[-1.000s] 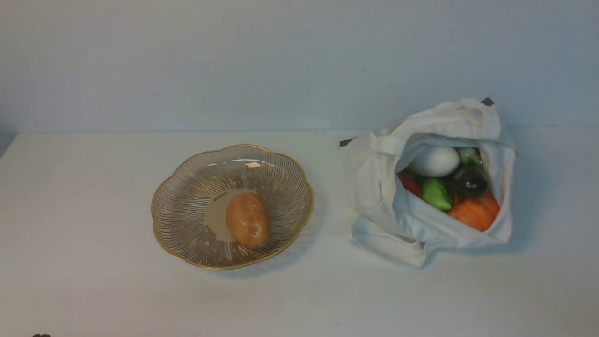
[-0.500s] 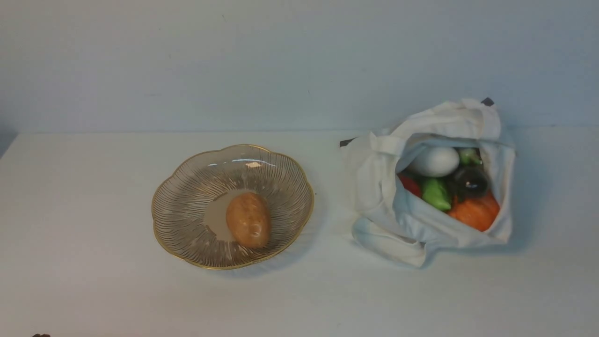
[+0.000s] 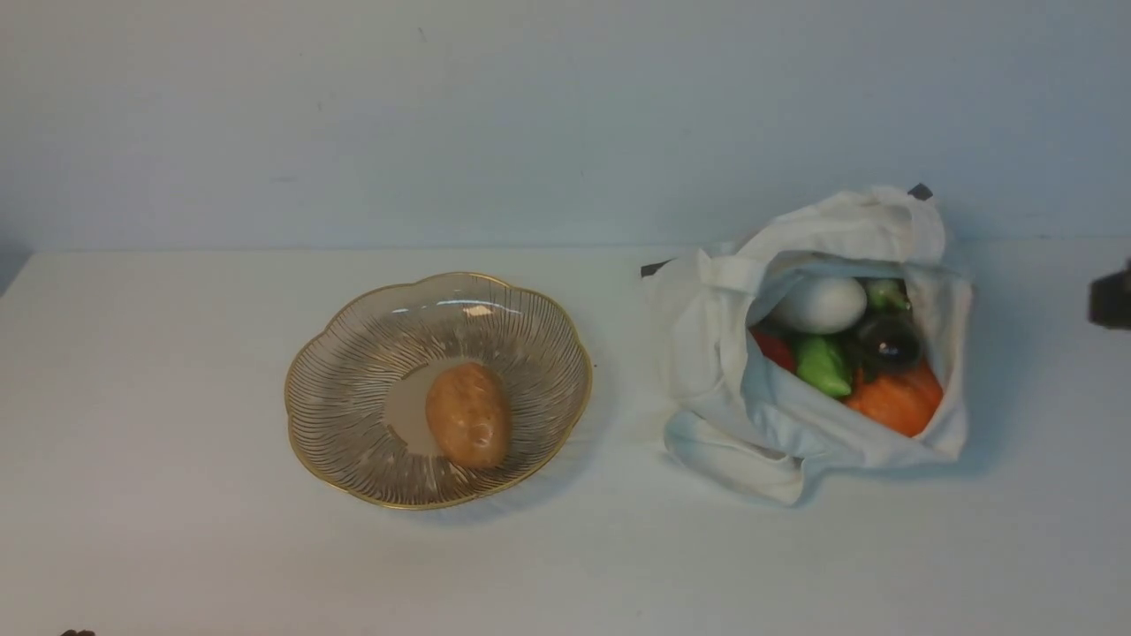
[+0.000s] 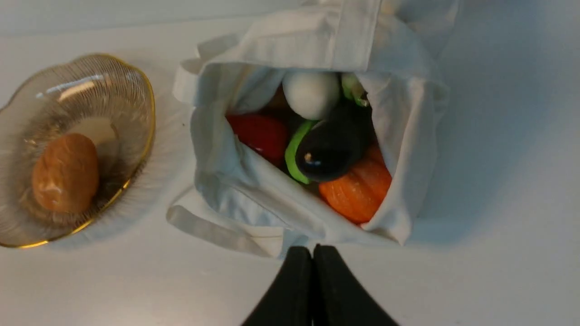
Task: Take vegetables from cloth bag on white table place on plate.
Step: 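Reach into the white cloth bag and grasp a vegetable inside with the right gripper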
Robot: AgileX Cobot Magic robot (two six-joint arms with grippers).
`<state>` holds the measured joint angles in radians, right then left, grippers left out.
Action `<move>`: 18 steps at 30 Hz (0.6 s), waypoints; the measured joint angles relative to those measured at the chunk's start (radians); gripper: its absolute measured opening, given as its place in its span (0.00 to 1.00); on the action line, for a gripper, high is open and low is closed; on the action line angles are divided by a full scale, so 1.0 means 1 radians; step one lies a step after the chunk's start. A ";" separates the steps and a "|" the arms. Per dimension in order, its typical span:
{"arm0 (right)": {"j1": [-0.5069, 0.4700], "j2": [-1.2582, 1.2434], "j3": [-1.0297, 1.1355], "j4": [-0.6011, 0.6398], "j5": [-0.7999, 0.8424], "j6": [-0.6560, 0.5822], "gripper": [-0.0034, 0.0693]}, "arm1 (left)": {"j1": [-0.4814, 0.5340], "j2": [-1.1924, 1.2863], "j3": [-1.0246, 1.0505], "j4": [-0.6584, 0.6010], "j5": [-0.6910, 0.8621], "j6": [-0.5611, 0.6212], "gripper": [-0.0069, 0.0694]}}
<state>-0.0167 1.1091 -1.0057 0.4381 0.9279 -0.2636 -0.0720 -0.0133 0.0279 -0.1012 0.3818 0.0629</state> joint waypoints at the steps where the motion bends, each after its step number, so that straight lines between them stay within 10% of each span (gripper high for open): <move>1: 0.038 0.093 -0.051 -0.014 0.001 0.000 0.03 | 0.000 0.000 0.000 0.000 0.000 0.000 0.08; 12: 0.233 0.468 -0.248 -0.360 0.001 0.327 0.22 | 0.000 0.000 0.000 0.000 0.000 0.000 0.08; 18: 0.306 0.580 -0.273 -0.514 -0.118 0.392 0.69 | 0.000 0.000 0.000 0.000 0.000 0.000 0.08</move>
<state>0.2889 1.6894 -1.2788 -0.0762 0.8094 0.1284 -0.0720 -0.0133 0.0279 -0.1012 0.3818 0.0629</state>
